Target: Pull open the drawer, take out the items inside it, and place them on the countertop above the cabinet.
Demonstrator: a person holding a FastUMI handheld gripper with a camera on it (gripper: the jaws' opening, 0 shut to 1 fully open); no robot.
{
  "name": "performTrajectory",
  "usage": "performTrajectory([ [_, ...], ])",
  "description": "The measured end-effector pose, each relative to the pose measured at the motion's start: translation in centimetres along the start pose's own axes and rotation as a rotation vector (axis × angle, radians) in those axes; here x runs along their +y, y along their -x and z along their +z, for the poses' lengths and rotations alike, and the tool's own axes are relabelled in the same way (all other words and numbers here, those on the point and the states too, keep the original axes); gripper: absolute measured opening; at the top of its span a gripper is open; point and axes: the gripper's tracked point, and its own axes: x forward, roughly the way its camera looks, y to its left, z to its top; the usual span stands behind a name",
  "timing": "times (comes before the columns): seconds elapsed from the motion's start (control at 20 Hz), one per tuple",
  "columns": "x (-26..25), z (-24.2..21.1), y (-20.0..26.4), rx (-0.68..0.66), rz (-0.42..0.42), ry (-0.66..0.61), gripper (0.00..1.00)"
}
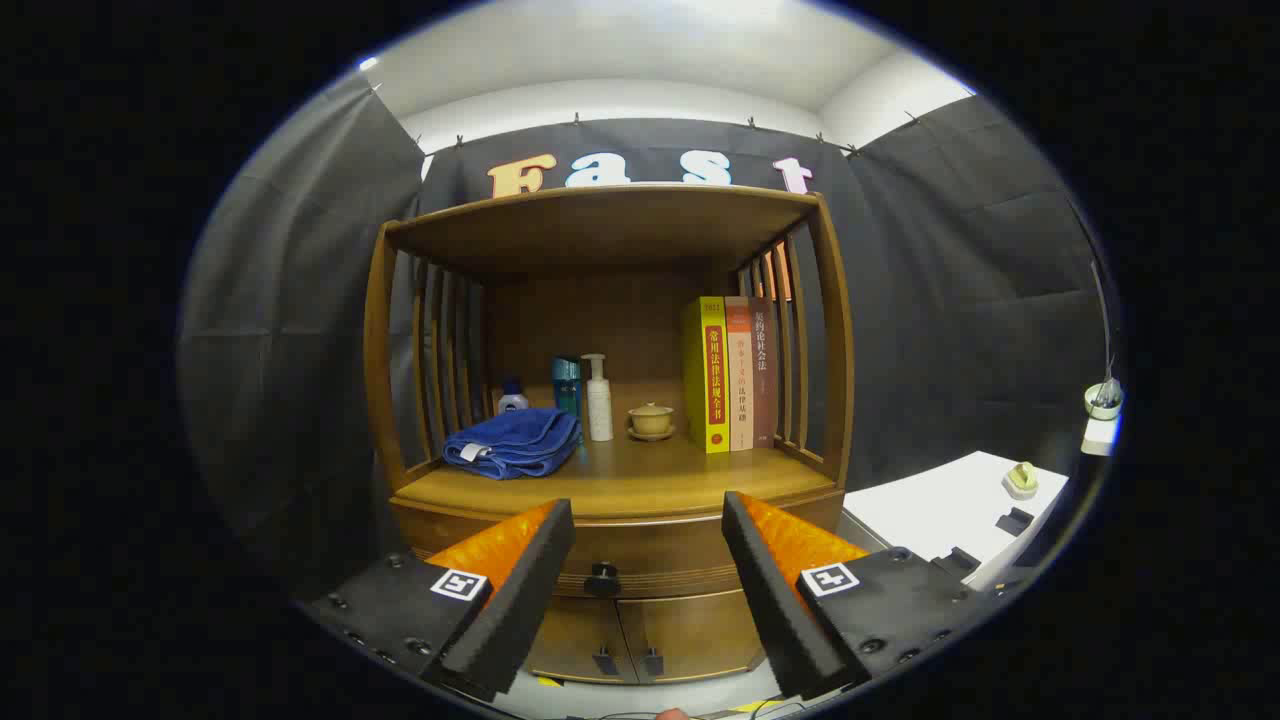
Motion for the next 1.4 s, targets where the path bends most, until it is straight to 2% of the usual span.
performTrajectory([
  [0.45, 0.2, 0.4, 0.1, -0.013, -0.006, 0.041, 0.98],
  [0.95, 0.5, -0.3, -0.2, 0.008, 0.006, 0.021, 0.98],
  [1.4, 1.5, -8.2, -3.2, 0.167, 0.02, -0.011, 0.98],
])
